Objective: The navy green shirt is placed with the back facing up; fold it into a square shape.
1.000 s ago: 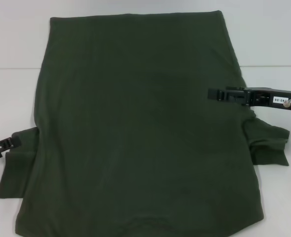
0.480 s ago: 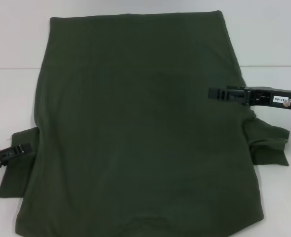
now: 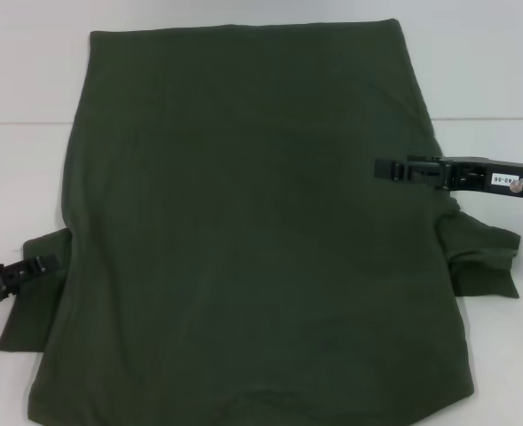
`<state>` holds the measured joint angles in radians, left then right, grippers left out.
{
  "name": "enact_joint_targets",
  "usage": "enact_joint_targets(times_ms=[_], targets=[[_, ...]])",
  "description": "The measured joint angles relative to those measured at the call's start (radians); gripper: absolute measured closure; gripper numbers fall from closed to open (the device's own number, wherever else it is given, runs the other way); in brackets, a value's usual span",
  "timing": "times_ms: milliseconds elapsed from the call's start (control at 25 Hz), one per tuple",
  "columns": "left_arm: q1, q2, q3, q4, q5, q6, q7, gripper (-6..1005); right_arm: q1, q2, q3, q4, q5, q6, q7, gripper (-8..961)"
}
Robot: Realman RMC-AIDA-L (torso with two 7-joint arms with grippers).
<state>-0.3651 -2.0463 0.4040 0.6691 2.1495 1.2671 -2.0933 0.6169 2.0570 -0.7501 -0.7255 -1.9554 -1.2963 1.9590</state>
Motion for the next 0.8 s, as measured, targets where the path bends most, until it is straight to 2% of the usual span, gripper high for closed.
enact_joint_targets(times_ms=[120,560,800], targets=[[0.0,-0.005,0.004,0.007,0.0,-0.008,-0.006,88,-0.004,0.0,0.0,0.0,0.003,0.0,0.0,36],[0.007,-0.011,0.006,0.03,0.001,-0.01,-0.003,499,-0.002,0.0,0.0,0.0,0.004,0.002,0.001,36],[0.008,-0.01,0.014,0.038,0.001,-0.004,-0.002,768,-0.001,0.0,0.0,0.0,0.004,0.004,0.004,35]])
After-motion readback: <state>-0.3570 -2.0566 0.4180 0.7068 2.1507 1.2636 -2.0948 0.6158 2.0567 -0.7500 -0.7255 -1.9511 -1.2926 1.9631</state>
